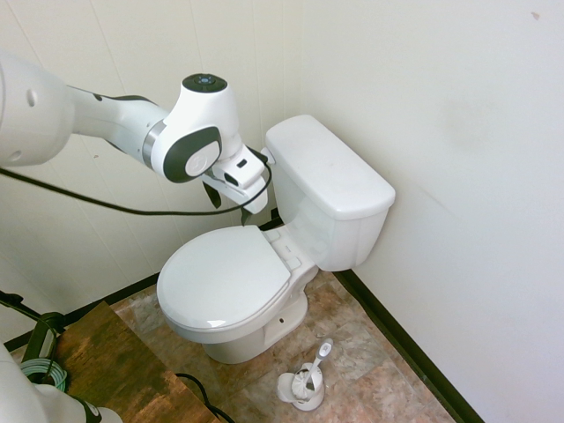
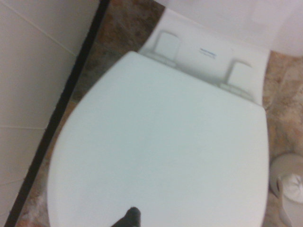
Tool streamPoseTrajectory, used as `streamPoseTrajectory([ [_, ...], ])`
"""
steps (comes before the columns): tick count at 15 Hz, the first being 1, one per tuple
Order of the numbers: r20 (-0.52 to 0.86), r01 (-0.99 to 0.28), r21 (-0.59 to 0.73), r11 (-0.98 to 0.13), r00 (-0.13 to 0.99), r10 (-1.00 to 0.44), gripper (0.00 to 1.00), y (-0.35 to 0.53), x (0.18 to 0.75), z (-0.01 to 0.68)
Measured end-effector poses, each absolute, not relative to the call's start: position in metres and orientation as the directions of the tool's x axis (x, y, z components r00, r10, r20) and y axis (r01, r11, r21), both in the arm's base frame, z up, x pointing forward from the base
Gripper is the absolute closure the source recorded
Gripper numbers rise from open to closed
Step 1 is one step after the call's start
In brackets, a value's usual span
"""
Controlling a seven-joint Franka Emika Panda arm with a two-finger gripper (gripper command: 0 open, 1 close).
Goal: Flush the toilet
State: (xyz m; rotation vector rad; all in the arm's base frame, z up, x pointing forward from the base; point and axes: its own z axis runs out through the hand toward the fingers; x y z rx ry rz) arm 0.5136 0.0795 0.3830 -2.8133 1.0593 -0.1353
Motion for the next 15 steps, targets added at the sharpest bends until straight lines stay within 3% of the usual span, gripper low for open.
streamPoseTrajectory([
  [7,0.107,-0.586,-0.203,-0.785,0.783,-0.612,0.0,0.146,0.606,0.374],
  [8,0.109,-0.585,-0.204,-0.785,0.783,-0.612,1.0,0.146,0.607,0.375],
  [15,0.123,-0.564,-0.239,-0.79,0.79,-0.601,1.0,0.169,0.664,0.354],
])
